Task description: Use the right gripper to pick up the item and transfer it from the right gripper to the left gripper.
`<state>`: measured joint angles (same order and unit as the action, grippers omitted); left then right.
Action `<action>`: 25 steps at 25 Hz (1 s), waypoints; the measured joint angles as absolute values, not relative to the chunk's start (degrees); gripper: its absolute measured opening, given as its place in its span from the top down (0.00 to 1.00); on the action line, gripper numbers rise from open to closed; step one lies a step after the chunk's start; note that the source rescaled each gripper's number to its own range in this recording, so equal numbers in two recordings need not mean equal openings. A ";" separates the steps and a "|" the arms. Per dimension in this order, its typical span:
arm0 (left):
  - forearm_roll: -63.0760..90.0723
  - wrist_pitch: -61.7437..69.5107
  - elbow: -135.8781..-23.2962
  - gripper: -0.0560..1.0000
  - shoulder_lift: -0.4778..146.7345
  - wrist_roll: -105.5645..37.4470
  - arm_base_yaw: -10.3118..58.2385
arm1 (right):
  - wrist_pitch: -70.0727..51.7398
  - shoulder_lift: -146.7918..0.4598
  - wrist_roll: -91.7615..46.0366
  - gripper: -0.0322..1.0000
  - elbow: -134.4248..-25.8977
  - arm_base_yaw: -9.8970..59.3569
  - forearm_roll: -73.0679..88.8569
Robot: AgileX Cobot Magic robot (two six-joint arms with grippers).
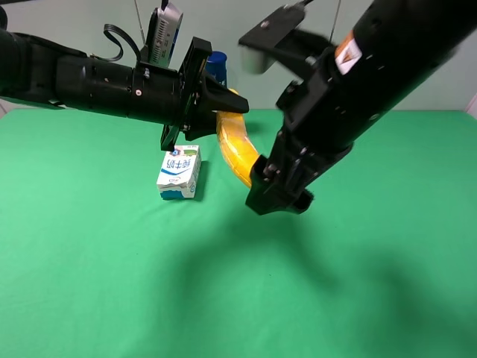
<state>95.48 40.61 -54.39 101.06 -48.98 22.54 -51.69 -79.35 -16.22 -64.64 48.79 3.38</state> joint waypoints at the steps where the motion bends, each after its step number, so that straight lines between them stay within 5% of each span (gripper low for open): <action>1: 95.48 40.67 -54.39 0.95 101.06 -48.98 22.54 | -52.40 -78.10 -14.77 0.00 -64.75 48.79 2.24; 15: 95.41 43.62 -54.39 0.95 101.06 -50.15 22.54 | -65.65 -49.48 -0.75 0.00 -63.22 48.79 -5.66; 25: 95.41 43.66 -54.39 0.95 101.06 -51.74 22.54 | -62.44 -23.20 0.00 0.00 -43.33 48.79 -6.69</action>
